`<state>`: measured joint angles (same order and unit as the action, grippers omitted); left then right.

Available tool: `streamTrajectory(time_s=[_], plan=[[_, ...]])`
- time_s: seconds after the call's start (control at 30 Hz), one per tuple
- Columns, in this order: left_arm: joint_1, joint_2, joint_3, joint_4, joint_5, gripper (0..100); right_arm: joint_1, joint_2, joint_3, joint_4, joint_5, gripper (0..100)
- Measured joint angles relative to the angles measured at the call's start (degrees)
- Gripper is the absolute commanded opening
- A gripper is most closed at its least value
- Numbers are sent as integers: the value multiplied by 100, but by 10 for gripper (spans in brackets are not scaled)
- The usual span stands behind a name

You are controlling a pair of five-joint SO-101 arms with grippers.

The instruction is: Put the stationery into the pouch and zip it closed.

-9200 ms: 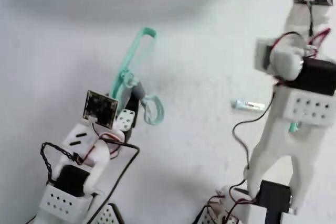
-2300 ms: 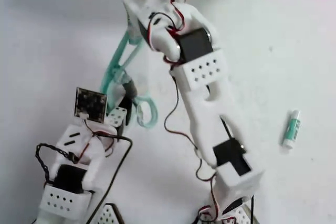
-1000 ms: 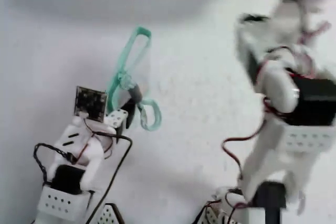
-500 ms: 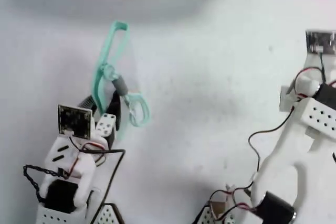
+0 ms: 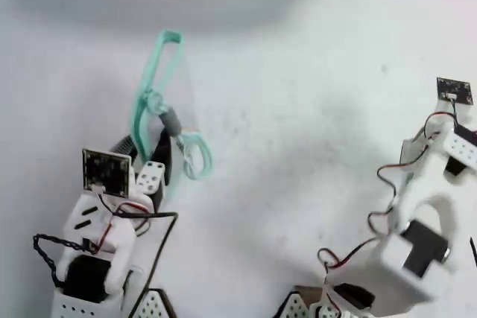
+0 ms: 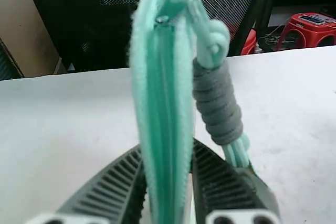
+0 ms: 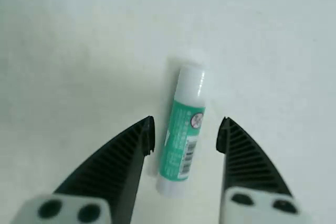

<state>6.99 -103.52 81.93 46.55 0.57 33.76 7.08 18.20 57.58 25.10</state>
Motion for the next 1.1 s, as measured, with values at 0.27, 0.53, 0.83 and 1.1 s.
streamTrajectory(time_s=[0.27,0.53,0.83,1.1], plan=[[273,-35,149,-158,-316,106,141,2031,-2048,791,-26,14],[273,-18,149,-185,-334,106,193,2716,-2998,1020,105,18],[273,-18,149,-185,-334,107,79,2338,-3121,1741,316,18],[273,-18,149,-185,-334,107,-642,387,-3121,3235,668,18]])
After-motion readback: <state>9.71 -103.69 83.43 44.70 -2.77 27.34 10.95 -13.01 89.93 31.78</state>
